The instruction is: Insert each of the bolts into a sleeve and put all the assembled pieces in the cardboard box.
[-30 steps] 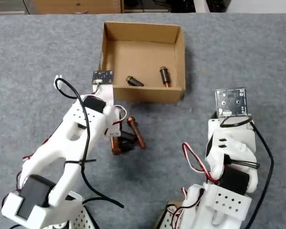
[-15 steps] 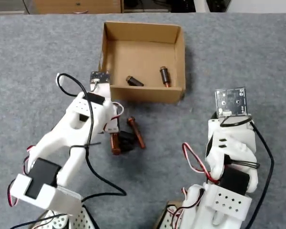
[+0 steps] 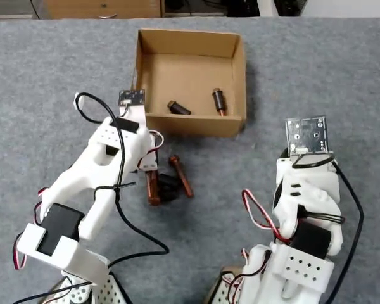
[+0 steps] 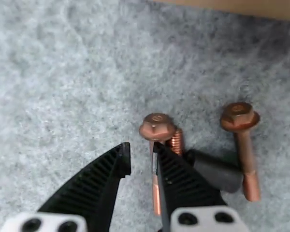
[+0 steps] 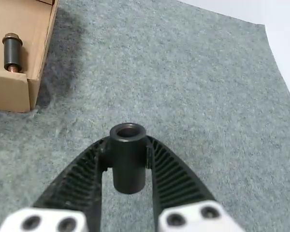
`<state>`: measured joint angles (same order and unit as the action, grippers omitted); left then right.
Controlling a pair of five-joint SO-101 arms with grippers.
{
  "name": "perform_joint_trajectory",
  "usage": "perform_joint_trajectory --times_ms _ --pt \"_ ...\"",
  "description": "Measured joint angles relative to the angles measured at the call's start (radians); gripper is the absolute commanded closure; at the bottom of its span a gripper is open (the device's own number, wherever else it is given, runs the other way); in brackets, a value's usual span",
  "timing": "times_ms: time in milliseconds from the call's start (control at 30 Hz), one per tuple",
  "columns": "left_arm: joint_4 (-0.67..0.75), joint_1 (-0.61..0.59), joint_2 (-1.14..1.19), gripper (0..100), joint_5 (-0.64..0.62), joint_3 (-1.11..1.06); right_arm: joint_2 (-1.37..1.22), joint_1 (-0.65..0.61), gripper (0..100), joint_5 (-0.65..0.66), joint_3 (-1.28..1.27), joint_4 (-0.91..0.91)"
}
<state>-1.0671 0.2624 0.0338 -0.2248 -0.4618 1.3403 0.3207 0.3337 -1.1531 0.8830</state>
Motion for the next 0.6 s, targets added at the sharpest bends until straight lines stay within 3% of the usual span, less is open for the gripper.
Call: perform_joint_trajectory --times_ms 600 --pt "-0.021 0.080 0.000 91 0.000 -0.005 0.000 0.000 99.8 0.000 0.000 -0.018"
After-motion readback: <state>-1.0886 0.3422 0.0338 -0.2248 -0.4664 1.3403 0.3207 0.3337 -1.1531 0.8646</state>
